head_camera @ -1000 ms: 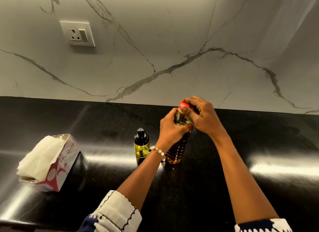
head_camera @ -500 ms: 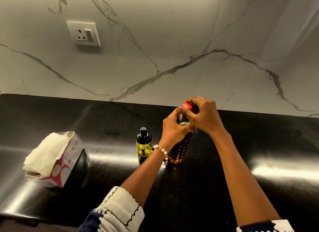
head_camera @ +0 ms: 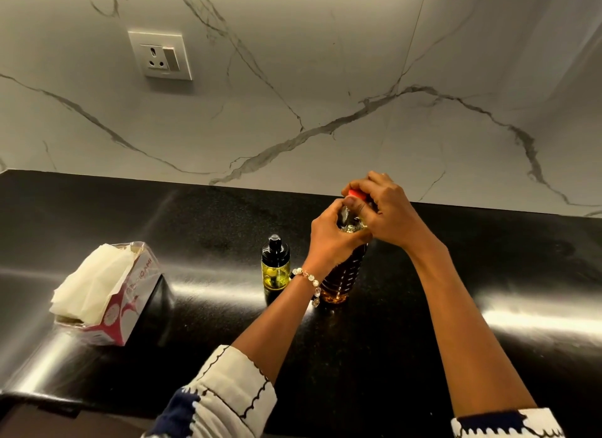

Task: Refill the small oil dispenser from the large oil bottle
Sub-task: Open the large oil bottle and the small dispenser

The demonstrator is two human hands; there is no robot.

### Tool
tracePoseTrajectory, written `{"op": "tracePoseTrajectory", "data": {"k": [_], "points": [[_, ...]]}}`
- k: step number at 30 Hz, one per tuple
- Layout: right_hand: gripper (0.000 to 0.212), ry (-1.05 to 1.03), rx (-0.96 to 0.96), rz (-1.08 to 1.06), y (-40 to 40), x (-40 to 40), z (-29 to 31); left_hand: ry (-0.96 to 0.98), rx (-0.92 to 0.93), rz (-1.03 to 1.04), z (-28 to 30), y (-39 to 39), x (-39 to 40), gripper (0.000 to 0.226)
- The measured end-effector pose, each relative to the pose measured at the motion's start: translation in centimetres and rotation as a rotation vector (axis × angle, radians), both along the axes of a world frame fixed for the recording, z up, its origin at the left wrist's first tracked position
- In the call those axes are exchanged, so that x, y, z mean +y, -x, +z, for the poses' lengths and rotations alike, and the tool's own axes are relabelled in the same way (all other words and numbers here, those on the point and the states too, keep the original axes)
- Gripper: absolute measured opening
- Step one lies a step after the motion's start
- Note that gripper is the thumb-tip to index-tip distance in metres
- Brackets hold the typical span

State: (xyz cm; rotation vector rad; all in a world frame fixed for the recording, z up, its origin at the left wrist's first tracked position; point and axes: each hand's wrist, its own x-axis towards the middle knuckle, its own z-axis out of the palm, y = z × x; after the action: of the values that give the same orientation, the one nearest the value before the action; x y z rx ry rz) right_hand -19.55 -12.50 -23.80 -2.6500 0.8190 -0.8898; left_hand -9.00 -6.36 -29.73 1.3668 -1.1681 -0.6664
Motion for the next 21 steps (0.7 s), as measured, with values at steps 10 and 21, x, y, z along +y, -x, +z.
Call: {"op": "tracePoseTrajectory", "data": {"k": [10,21], "points": [[0.057,-0.071,-0.205,-0.184,-0.3,1.9,-0.4,-0.002,-0.008,-0.011,0.2,0.1,0.1,0.056],[0.031,-0.122,-0.136,-0.109,0.1,1.8,-0.7,0.054,-0.005,-0.008,-0.2,0.1,-0.1,0.044]]}}
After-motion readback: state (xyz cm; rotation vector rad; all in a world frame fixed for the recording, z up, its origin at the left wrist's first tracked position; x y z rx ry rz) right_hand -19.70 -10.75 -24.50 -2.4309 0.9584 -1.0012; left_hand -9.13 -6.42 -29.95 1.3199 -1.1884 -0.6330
